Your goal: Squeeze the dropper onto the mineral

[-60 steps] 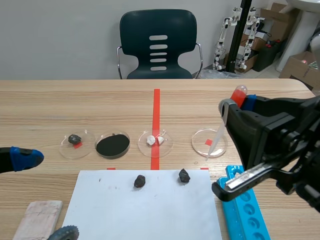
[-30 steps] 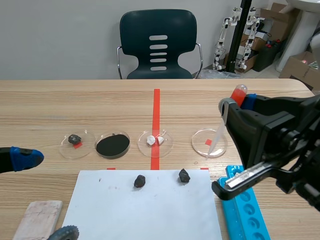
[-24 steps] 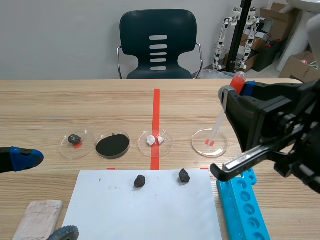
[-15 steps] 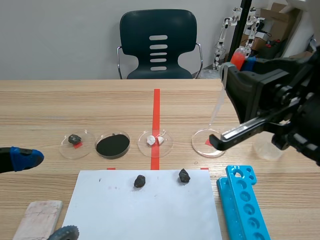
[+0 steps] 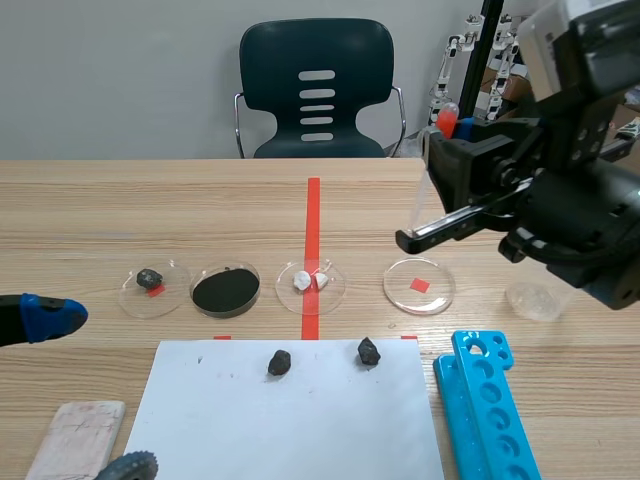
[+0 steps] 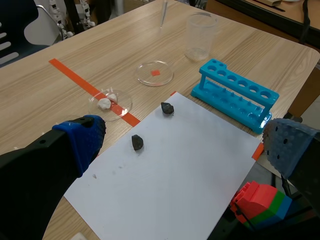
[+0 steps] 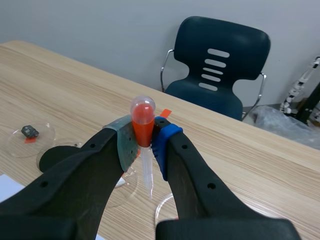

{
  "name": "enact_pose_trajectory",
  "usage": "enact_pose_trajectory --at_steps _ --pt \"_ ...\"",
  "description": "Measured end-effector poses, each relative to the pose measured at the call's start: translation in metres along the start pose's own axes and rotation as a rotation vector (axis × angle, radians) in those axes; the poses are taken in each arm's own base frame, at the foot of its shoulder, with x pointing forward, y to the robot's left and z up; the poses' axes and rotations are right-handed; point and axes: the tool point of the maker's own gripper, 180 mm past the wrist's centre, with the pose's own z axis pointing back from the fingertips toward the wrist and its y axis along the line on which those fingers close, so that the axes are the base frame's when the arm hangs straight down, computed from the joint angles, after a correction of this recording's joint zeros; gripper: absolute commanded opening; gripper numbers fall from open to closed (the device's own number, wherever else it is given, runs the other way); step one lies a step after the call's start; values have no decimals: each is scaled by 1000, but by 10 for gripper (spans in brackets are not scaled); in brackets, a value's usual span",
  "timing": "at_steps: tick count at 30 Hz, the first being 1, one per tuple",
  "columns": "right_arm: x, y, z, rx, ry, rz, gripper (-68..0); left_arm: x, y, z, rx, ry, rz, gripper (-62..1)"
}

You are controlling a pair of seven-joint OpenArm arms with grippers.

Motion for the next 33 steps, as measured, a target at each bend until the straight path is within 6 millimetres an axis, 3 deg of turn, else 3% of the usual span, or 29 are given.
enact_pose_trajectory --at_steps 18,33 --pt "-20 6 -60 71 9 -24 -596 0 0 0 0 0 0 14" --pt "-48 31 -103 148 57 -84 -596 0 0 0 0 0 0 14"
